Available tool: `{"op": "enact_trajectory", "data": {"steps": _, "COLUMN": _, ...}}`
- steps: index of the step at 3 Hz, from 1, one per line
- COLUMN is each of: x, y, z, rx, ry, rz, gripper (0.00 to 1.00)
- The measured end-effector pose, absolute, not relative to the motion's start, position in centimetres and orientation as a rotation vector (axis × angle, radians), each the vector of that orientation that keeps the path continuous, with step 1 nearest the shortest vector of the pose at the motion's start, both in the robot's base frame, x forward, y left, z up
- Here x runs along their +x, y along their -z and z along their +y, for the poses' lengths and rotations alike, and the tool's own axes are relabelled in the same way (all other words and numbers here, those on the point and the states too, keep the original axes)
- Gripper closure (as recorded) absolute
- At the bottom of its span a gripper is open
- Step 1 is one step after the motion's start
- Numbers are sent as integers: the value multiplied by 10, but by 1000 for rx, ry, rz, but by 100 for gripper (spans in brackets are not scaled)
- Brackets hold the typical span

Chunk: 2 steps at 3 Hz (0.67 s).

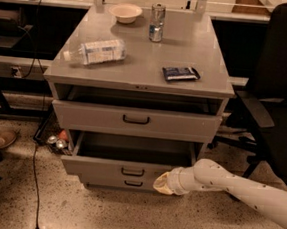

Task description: Close middle drawer

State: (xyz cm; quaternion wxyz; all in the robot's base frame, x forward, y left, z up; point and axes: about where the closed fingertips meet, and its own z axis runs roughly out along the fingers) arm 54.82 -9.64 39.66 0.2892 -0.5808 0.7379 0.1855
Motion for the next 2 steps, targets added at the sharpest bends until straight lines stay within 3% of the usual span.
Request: {"op": "enact_trajectory", "data": {"steps": 2, "x": 581, "y": -400, "z": -90, "rx": -1569, "ry": -443, "rz": 1878, "gripper": 100}}
